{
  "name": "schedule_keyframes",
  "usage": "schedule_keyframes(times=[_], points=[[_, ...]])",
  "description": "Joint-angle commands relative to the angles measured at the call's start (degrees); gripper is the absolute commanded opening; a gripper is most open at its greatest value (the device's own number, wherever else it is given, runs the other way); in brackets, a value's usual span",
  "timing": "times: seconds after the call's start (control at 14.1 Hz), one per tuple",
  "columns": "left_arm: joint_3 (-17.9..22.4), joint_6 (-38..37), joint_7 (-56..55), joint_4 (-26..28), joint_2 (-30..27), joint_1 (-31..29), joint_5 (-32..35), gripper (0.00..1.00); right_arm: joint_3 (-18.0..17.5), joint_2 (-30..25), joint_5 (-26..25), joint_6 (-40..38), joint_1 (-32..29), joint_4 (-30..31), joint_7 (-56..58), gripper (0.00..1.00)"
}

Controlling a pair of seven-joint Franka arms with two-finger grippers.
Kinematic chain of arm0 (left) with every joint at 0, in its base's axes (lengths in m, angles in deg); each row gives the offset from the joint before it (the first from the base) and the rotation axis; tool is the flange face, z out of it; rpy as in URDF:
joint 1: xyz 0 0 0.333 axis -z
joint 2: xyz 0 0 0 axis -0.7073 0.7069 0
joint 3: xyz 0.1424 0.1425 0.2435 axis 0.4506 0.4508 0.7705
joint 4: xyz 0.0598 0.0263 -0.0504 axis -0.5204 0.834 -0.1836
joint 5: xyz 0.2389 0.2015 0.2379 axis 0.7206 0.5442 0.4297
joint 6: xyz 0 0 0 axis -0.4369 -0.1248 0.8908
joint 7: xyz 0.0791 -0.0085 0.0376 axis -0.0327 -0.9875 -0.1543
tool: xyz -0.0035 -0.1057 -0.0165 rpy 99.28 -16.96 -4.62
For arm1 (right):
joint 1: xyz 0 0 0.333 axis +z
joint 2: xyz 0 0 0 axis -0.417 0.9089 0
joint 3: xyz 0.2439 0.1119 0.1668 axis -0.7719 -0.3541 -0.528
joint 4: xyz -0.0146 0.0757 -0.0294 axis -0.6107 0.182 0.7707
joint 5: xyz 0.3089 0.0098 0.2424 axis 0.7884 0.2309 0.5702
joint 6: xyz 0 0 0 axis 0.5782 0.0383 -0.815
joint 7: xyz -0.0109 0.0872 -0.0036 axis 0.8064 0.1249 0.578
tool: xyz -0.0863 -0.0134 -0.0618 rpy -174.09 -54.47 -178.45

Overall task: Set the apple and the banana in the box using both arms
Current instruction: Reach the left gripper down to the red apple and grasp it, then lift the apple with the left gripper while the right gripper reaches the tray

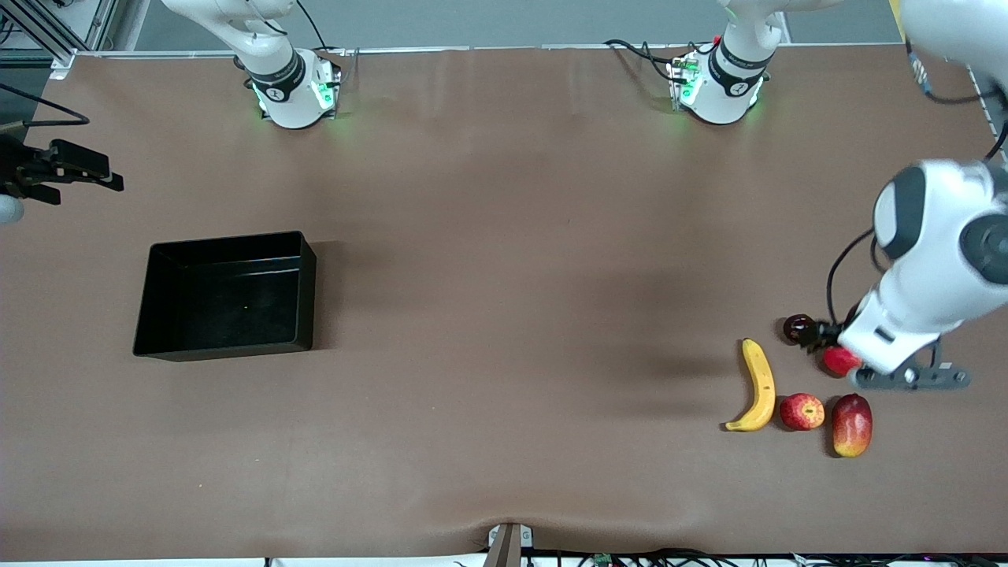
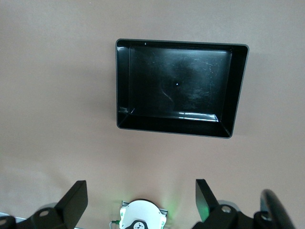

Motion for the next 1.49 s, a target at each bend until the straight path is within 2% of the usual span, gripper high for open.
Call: schedule_keyframes(times=[0.0, 0.14, 0.36, 0.57, 0.78, 1.07, 1.42], points=[[-0.6, 0.4, 1.2, -8.9, 9.0, -1.5, 0.0, 1.00, -0.3, 0.4, 0.8, -0.6, -0.2, -0.8, -0.3, 1.00], [-0.5, 2.1, 2.5, -10.6, 12.1, -1.9, -0.2, 1.00, -0.5, 0.4, 0.8, -0.6, 0.1, -0.7, -0.5, 1.00], [-0.5, 6.5, 2.5, -10.6, 15.0, -2.6, -0.2, 1.00, -0.5, 0.7, 0.8, -0.6, 0.1, -0.7, -0.1, 1.00], [-0.5, 12.0, 2.5, -10.5, 19.0, -3.9, -0.5, 1.00, -0.5, 4.0, -1.1, -0.7, 3.1, -0.9, 0.0, 1.00], [-0.5, 17.4, 2.3, -10.5, 22.0, -5.6, -0.4, 1.00, -0.4, 6.9, -1.1, -0.5, 3.0, -0.8, 0.3, 1.00], [-0.5, 17.7, -1.3, -10.1, 22.6, -5.5, -0.6, 1.00, -0.2, 9.8, -1.7, -0.9, 2.1, -1.0, 0.1, 1.00], [-0.5, 17.7, -1.6, -10.0, 23.8, -5.6, -2.1, 1.00, -0.2, 10.2, -6.0, 0.7, 1.0, 0.7, -0.2, 1.00]])
